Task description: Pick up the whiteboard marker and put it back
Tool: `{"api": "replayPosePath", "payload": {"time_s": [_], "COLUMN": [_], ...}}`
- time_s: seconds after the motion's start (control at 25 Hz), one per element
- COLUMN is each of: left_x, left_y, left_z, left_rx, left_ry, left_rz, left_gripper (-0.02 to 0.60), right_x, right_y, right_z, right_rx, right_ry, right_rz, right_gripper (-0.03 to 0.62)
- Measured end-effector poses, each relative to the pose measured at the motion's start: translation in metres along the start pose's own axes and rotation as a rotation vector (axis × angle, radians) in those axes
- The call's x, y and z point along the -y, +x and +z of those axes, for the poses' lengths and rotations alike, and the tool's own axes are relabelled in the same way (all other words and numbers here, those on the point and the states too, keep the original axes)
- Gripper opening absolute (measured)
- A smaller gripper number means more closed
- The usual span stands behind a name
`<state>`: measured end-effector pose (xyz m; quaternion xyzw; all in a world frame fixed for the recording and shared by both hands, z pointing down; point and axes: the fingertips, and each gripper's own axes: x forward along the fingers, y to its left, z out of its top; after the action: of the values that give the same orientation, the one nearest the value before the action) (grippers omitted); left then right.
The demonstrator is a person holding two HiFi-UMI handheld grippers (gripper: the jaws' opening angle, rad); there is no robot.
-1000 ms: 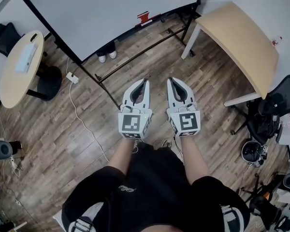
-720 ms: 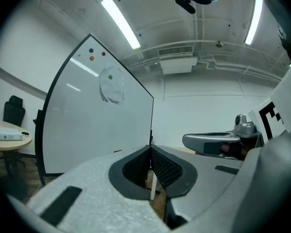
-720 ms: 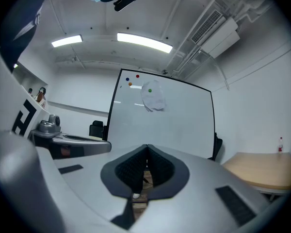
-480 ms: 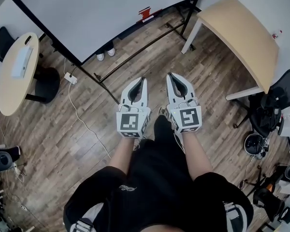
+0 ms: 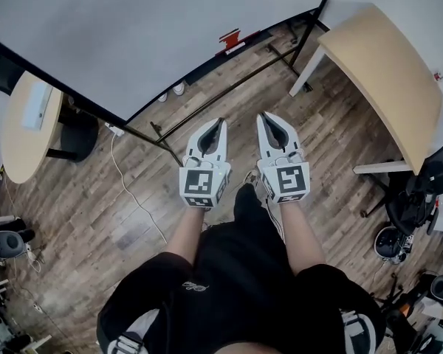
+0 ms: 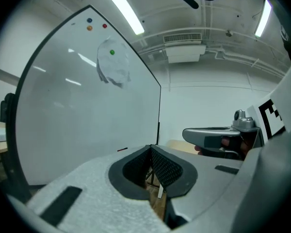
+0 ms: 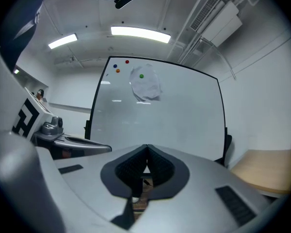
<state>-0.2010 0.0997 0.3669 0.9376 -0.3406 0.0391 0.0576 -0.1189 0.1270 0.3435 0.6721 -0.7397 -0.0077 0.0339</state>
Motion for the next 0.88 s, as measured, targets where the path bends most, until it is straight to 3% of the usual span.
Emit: {"api": "replayPosePath", "payload": {"time_s": [0.12,0.48,0.88], "left_x": [-0.008,-0.006,-0.034], "left_y": [0.053,0.194,0.306], "left_z": [0.001,0.0,-0.045], "left_rx": [-0.046,-0.192,-0.469], "left_ry": [0.013,0.155,0.359], "left_rz": [0.002,-0.01,-0.037], "left_gripper": [0.005,0.005,0.005], "right_x": [0.041,0.158,0.233], "right_y": [0.031,0.096,0.138], "right_z": [-0.005,-0.03,-0.072], "right_rx": [-0.012,-0.046,-0.095], "right_ry": [0.015,0.052,0.15], "right_rz": [0.012,0.01,-0.044], "right_gripper": [0.0,0.0,0.0]}}
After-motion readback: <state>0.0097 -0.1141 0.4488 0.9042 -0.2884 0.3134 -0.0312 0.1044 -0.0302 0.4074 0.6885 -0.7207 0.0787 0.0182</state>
